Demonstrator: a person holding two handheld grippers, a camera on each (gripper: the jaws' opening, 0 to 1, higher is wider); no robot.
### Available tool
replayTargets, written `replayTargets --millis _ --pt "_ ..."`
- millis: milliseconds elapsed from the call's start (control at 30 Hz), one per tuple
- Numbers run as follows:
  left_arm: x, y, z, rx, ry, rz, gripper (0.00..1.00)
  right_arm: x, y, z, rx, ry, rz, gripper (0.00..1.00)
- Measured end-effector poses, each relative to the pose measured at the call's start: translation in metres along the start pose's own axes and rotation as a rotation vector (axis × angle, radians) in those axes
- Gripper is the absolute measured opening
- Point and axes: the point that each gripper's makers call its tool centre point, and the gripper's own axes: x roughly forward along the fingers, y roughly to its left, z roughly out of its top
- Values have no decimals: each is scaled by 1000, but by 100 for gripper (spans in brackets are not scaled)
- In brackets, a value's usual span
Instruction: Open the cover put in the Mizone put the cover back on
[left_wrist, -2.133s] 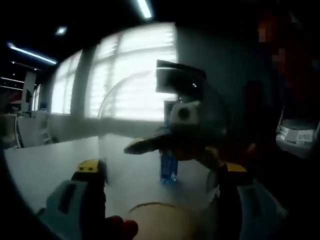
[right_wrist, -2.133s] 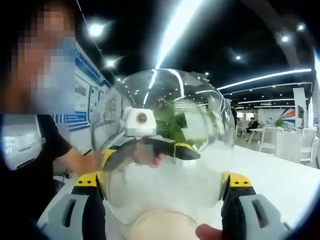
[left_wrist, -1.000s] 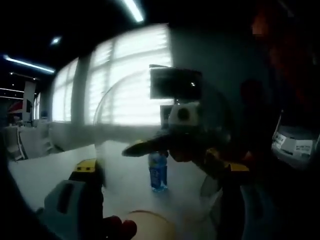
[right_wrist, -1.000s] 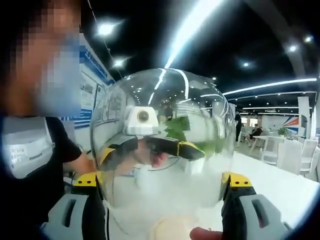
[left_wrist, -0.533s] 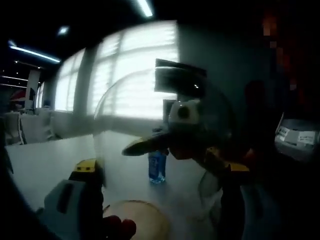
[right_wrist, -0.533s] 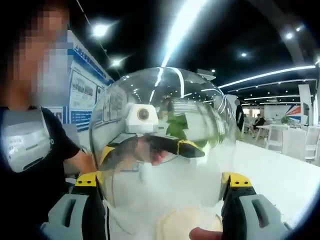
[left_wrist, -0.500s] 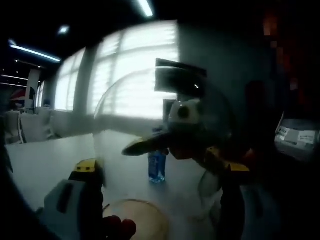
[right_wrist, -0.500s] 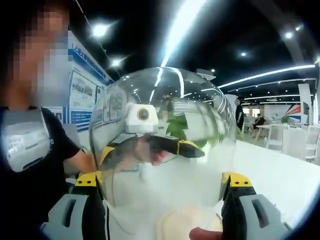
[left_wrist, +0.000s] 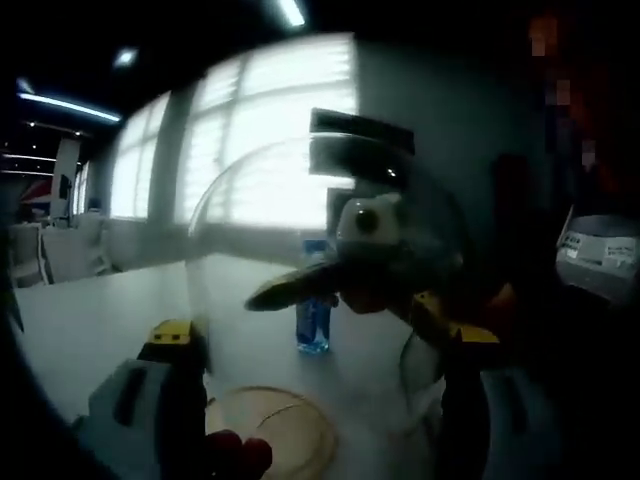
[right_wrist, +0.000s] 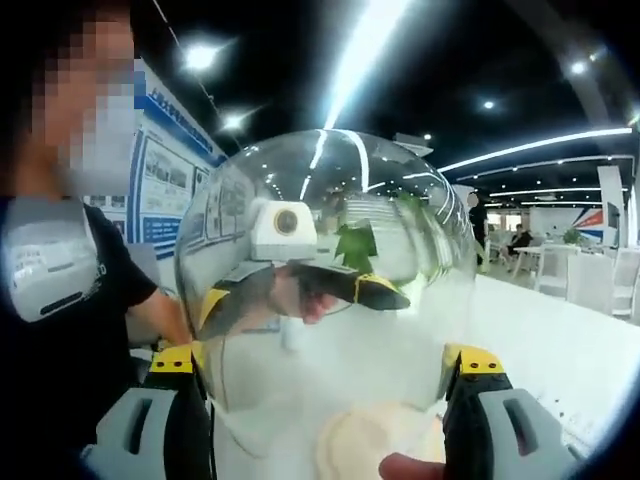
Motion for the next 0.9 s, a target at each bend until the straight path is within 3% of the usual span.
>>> replayTargets --millis 267,633,900 --pt "-3 -9 -2 54 -1 -2 85 -2 9 -1 -47 -29 -9 90" --pt "-6 -19 -6 97 51 3 85 -3 16 -5 -100 48 -11 90" --pt "-14 -32 -6 92 22 16 85 -2 33 -5 -99 42 2 90"
